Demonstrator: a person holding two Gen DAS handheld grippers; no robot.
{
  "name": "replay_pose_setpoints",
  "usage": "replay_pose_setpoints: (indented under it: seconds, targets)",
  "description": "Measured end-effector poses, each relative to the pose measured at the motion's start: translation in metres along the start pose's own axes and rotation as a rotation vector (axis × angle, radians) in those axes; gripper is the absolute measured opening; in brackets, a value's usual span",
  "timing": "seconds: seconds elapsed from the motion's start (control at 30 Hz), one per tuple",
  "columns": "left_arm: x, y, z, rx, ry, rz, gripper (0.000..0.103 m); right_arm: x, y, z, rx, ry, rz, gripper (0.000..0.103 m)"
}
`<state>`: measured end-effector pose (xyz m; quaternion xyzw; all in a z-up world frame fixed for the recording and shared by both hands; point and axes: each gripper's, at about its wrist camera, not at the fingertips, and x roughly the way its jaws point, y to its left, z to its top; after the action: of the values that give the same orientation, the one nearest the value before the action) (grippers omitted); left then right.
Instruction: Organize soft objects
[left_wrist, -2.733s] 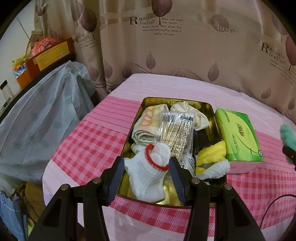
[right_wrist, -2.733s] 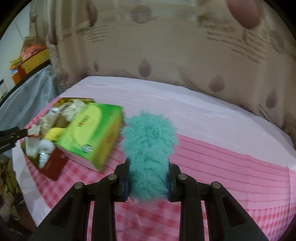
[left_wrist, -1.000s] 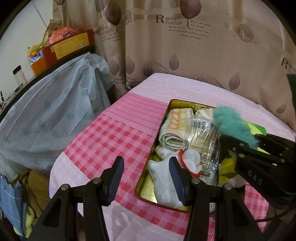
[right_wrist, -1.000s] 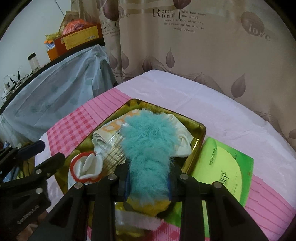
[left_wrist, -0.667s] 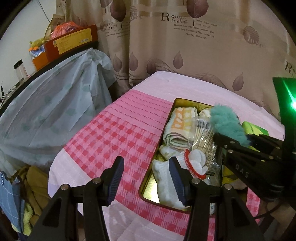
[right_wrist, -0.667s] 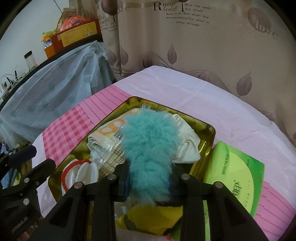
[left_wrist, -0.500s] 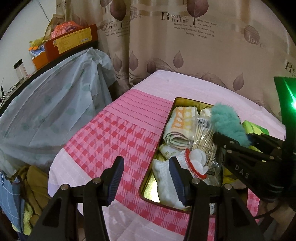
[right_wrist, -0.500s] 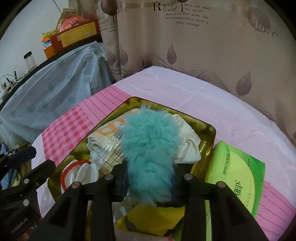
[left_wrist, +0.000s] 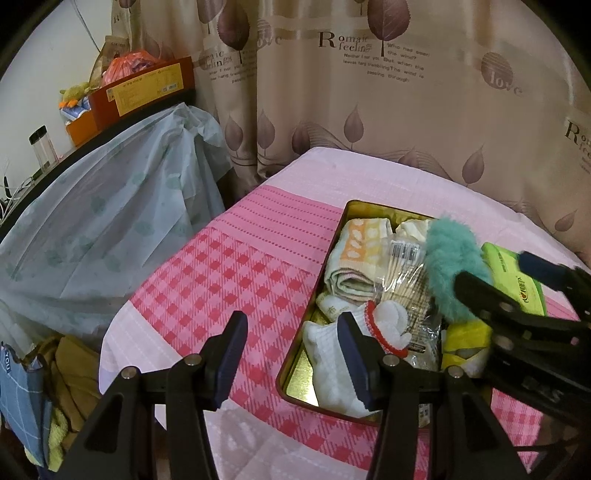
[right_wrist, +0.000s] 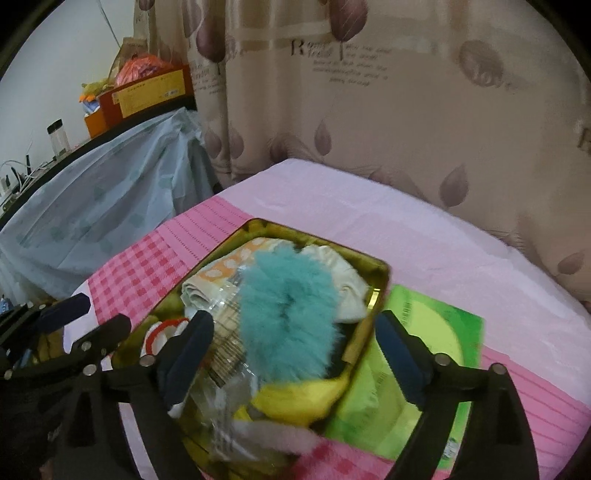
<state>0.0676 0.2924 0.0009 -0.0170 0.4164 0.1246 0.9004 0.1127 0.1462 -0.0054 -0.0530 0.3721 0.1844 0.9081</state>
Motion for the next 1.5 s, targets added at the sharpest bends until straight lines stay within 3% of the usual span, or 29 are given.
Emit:
replay_pose_setpoints:
  seconds: [0.2,0.57,1.5]
  targets:
    - [-0.006,-0.009,-0.002,0.036,-0.017,-0.007,0.052,-0.030,-0.017,-0.025,0.049,-0.006,-0.060,0.099]
    - [-0.017,-0.030,-0.006,0.115,-0.043,-0.035,0.052,-0.059,-0.019,-0.072,0.130,0.000,-0.140,0.102]
    - [-0.019,-0.038,-0.010,0.142,-0.046,-0.050,0.052,-0.055,-0.013,-0.082,0.124,0.029,-0.127,0.102]
